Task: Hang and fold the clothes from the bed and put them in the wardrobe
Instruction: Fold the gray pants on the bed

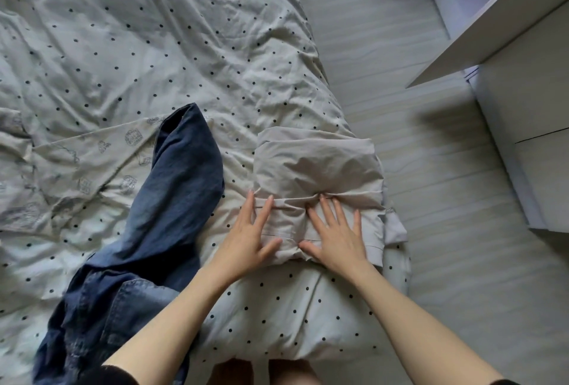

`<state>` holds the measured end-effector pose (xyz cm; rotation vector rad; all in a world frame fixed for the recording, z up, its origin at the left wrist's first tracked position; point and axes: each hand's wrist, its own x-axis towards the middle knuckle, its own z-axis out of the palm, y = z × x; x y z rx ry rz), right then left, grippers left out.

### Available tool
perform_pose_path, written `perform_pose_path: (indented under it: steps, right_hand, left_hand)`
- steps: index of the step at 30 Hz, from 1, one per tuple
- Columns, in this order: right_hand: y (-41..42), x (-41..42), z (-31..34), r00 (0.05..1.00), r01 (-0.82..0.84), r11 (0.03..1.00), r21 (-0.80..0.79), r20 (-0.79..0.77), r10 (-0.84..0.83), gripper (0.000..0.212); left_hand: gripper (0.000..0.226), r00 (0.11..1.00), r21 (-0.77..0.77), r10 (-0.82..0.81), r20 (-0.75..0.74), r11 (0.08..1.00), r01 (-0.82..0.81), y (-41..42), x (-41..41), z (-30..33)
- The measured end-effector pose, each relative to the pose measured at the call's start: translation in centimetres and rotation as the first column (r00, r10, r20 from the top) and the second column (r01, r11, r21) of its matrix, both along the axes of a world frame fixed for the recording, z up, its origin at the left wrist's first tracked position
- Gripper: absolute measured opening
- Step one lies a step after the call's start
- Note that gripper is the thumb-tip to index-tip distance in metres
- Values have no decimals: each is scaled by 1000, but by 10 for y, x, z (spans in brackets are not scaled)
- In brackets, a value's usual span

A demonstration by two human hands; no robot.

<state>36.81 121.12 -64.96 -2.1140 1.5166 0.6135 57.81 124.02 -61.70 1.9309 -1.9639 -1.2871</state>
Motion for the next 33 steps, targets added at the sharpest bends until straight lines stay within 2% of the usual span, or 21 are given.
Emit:
perform_pose_path:
  steps: [2, 3, 5, 7, 8, 9, 12, 14, 16, 22, 25, 29, 33]
  right_hand:
    - [3, -1, 4, 1000, -10, 1000, -12, 10, 10, 80]
    - [5, -1, 7, 1000, -14, 1000, -25, 14, 14, 78]
    - [10, 0, 15, 999, -16, 999, -50, 29, 17, 73]
    - [18, 3, 22, 998, 7, 998, -62, 70, -3, 67]
    - [23, 4, 25, 995, 33, 997, -63, 96, -27, 65]
    - [27, 5, 28, 991, 60, 997, -54, 126, -52, 62]
    - [32, 2, 36, 950, 228, 974, -16, 223, -219, 52]
    - [33, -3, 44, 900, 354, 935, 25, 261, -348, 50]
    - [36, -5, 53, 904, 354, 935, 24, 248, -349, 53]
    - [20, 20, 62, 970, 160, 985, -58, 195, -146, 73]
    - [-18, 35, 50, 985, 119, 992, -39, 127, -114, 83]
    - [-34, 66, 23, 996, 54, 998, 37, 63, -57, 74]
    - [-37, 43, 17, 985, 46, 999, -6, 164, -44, 70]
  left_hand:
    - [85, 997, -72, -53, 61, 996, 57, -3, 4, 0]
    - [86, 998, -59, -24, 60, 998, 27, -6, 4, 0]
    - [94, 981, 42, 188, -57, 982, -185, -16, 0, 2]
    - [106, 863, 255, 467, -192, 873, -415, -31, -6, 2]
    - [107, 817, 336, 545, -189, 818, -468, -39, -9, 2]
    - [100, 802, 368, 579, -145, 784, -499, -45, -12, -1]
    - [60, 802, 338, 597, -10, 757, -559, -48, -20, -3]
    - [56, 780, 339, 626, -9, 736, -586, -37, -27, 4]
    - [57, 760, 308, 650, 5, 722, -620, -21, -28, 14]
    - [48, 802, 210, 597, -27, 788, -579, -7, -9, 36]
    - [42, 853, 93, 521, 45, 848, -522, -23, 4, 51]
    - [44, 919, -28, 341, 198, 939, -342, -33, -2, 67]
    - [50, 950, -86, 255, 178, 966, -243, -31, -31, 75]
